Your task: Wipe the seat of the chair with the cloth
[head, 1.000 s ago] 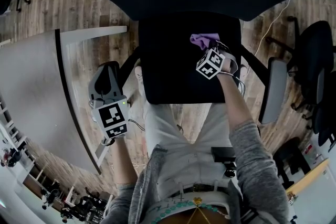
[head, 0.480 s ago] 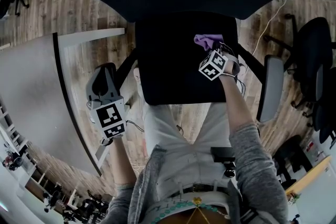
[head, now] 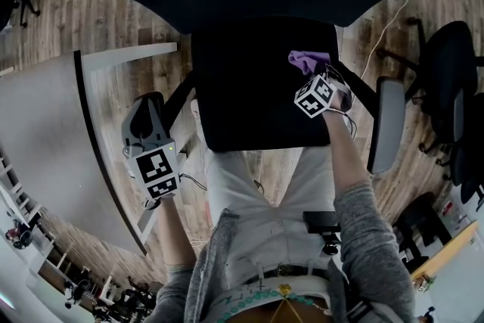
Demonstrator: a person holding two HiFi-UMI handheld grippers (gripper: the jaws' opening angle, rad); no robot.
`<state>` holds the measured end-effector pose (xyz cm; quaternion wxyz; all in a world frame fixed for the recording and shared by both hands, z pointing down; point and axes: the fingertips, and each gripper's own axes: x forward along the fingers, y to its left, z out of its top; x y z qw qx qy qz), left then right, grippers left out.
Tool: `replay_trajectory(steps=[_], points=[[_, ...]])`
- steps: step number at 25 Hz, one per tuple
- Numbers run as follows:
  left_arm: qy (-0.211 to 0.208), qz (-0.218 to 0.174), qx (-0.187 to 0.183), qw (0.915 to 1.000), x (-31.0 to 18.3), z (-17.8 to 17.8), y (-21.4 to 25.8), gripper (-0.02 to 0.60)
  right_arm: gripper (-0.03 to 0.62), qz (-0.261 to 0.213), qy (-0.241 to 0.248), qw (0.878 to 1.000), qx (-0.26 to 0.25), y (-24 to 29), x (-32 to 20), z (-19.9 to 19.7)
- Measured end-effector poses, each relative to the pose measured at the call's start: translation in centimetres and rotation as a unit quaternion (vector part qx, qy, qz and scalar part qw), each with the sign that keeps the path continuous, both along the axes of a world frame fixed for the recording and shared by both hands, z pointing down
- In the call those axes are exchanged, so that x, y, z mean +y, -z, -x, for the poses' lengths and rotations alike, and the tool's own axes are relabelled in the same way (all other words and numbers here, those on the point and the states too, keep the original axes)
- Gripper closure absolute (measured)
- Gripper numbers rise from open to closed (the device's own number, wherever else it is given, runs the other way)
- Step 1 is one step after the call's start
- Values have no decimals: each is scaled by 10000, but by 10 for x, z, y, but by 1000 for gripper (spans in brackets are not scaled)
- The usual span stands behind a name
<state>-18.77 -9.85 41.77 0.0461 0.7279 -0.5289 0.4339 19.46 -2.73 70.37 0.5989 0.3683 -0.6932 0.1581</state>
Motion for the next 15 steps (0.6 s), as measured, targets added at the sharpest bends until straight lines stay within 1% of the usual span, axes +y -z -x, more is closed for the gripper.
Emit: replay_trajectory(steps=[5, 9, 11, 15], points=[[-15, -11, -43, 10000, 0, -2, 1, 580, 546, 26, -123, 9999, 105, 4, 5, -14], [-10, 25, 137, 9999, 0, -2, 0, 580, 546, 94, -414, 9989, 215, 5, 12, -28], [-2, 38, 164, 9999, 1, -3, 0, 580, 546, 157, -449, 9985, 279, 6, 17, -35], [-8, 37, 140, 9999, 0, -4, -1, 580, 546, 290, -570, 9977, 213, 7, 18, -42]])
